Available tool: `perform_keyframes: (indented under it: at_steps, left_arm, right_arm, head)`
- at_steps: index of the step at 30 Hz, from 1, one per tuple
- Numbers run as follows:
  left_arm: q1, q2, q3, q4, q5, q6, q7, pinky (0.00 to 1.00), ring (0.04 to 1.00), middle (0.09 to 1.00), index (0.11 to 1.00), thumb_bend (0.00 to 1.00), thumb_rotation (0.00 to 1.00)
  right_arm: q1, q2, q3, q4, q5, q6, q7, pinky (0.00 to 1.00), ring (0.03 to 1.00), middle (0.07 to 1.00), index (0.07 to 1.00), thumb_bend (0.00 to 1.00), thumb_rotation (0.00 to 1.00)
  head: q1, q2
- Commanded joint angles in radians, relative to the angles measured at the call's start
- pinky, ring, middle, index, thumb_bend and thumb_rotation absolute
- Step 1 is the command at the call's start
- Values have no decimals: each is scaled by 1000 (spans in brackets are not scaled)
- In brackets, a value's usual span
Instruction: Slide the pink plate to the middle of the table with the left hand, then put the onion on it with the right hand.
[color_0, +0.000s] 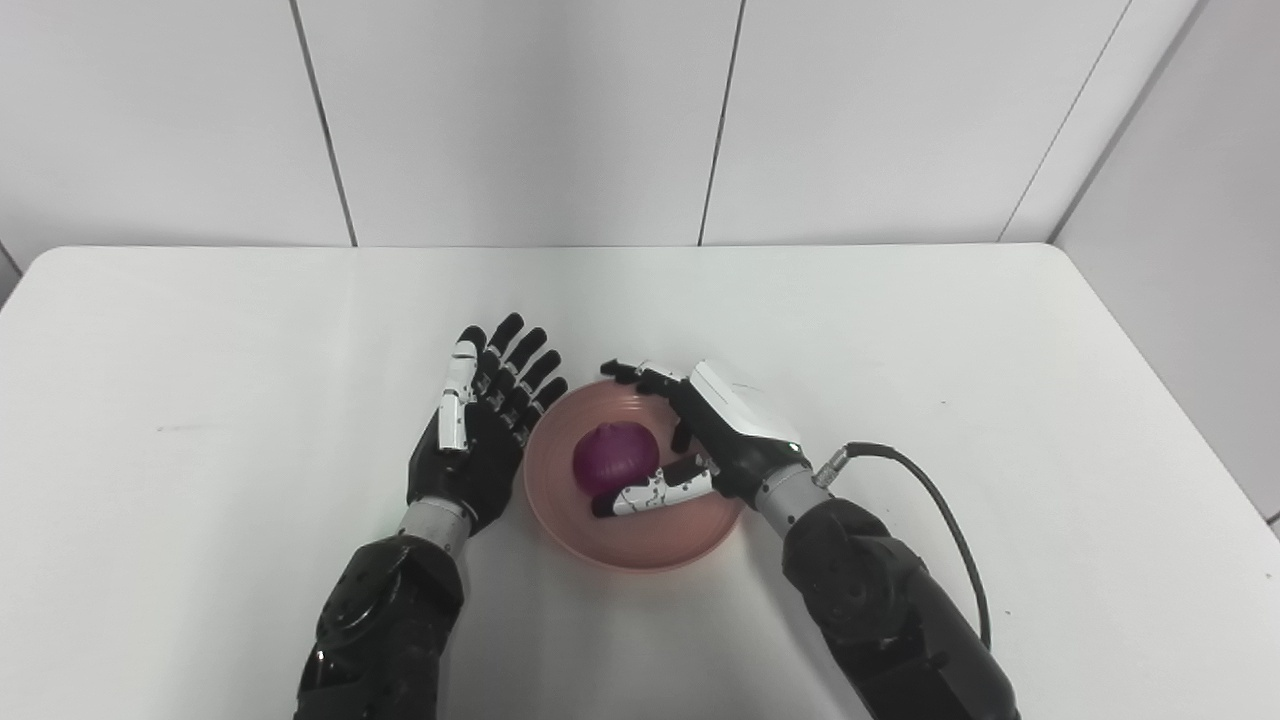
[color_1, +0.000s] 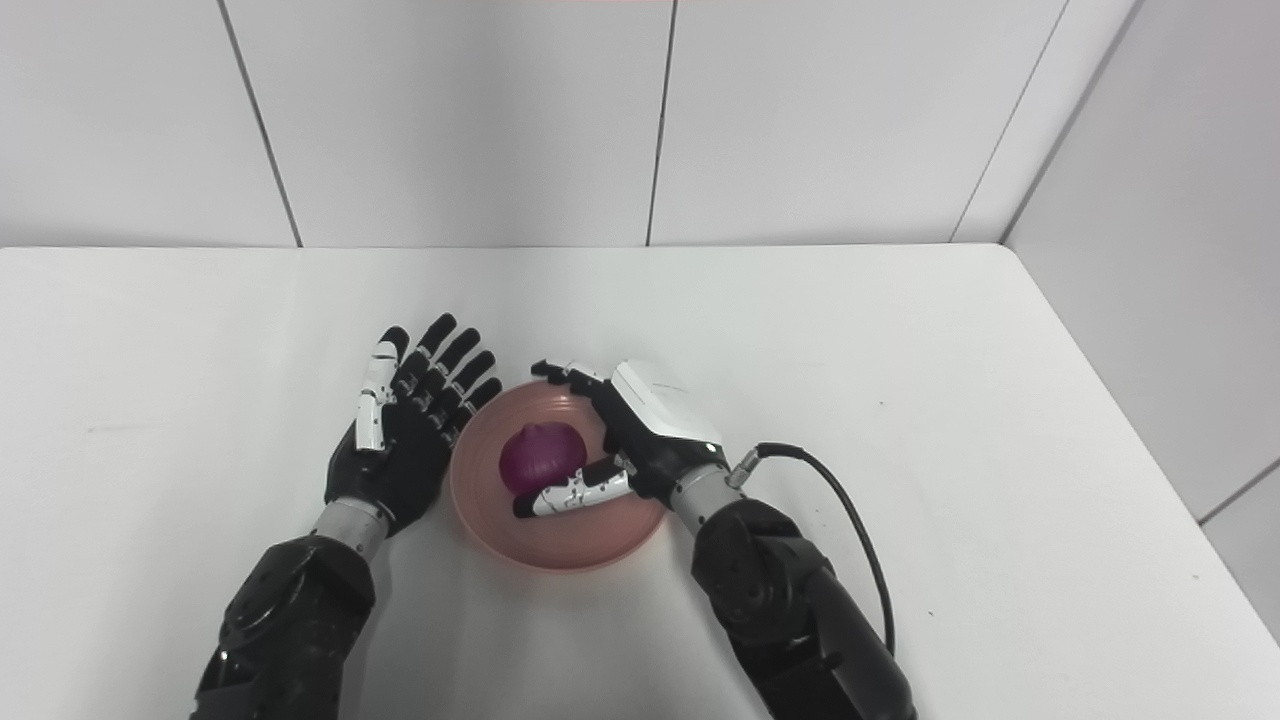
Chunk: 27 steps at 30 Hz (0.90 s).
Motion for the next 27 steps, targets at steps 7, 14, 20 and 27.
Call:
perform_keyframes:
  at_steps: [7, 14, 20, 27]
  left_arm:
    - [-5, -10, -4, 7, 11, 26, 10, 933, 944, 949, 940, 435, 1000]
    - [-5, -9, 0, 12, 2, 20, 2, 938, 949, 948, 941, 436, 1000]
    - [-6, -10, 1, 11, 6, 28, 9, 927, 945, 948, 938, 440, 1000]
    - [-5, -8, 3, 14, 4, 19, 1, 928, 940, 950, 939, 435, 1000]
  right_arm:
    - [-6, -11, -6, -12, 4, -119, -40, 947, 934, 958, 971, 1000, 500]
    - [1, -13, -19, -11, -3, -176, -78, 997, 989, 999, 1000, 1000, 585]
    - [16, -3, -84, -63, 42, -216, -129, 1000, 1000, 1000, 1000, 1000, 648]
    - [28, 6, -188, -179, 120, -160, -114, 865, 977, 1000, 1000, 1000, 667]
  head:
    - [3, -2]
    - [1, -4]
    - [0, -8]
    - [-10, -9]
